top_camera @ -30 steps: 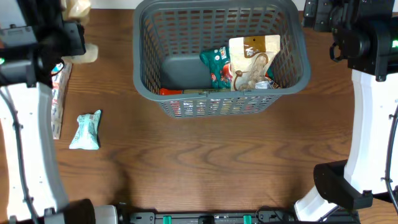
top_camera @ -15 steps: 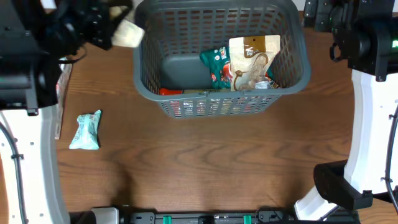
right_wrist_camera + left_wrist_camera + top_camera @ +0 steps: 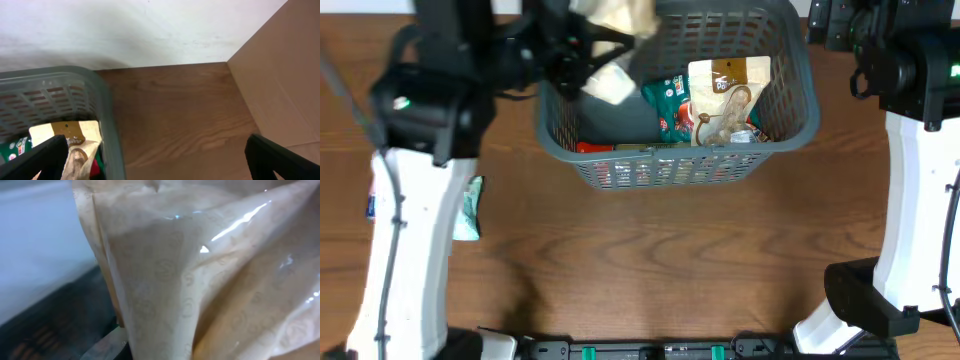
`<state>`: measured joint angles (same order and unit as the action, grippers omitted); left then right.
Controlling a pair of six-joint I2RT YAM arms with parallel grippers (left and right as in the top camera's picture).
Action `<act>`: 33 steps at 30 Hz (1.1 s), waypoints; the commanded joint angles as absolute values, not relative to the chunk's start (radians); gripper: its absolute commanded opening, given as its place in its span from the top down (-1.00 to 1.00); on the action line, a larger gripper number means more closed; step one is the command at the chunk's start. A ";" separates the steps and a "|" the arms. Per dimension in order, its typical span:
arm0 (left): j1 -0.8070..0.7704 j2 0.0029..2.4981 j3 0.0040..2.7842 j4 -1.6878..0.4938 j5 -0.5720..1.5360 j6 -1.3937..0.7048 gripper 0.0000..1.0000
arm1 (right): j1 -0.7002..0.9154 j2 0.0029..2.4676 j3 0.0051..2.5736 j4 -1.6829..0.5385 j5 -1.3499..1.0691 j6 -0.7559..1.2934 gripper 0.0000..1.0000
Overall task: Pack container
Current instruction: 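Lift the paper bag and carry it right into the basket, then lower the paper bag into the basket and open the left gripper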
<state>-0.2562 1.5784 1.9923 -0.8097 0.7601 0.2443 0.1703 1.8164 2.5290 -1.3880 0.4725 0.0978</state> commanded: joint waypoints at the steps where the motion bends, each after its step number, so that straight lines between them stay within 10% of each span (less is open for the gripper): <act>1: -0.304 1.631 2.009 -0.805 0.778 0.270 0.88 | 0.165 1.799 2.539 -1.389 0.490 0.092 -0.98; 33: -0.515 1.986 2.009 -0.741 0.773 0.280 0.88 | 0.165 1.799 2.539 -1.389 0.490 0.092 -0.98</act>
<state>-0.5079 1.9717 1.9923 -0.7593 0.7597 0.2649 0.1703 1.8164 2.5290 -1.3880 0.4728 0.0978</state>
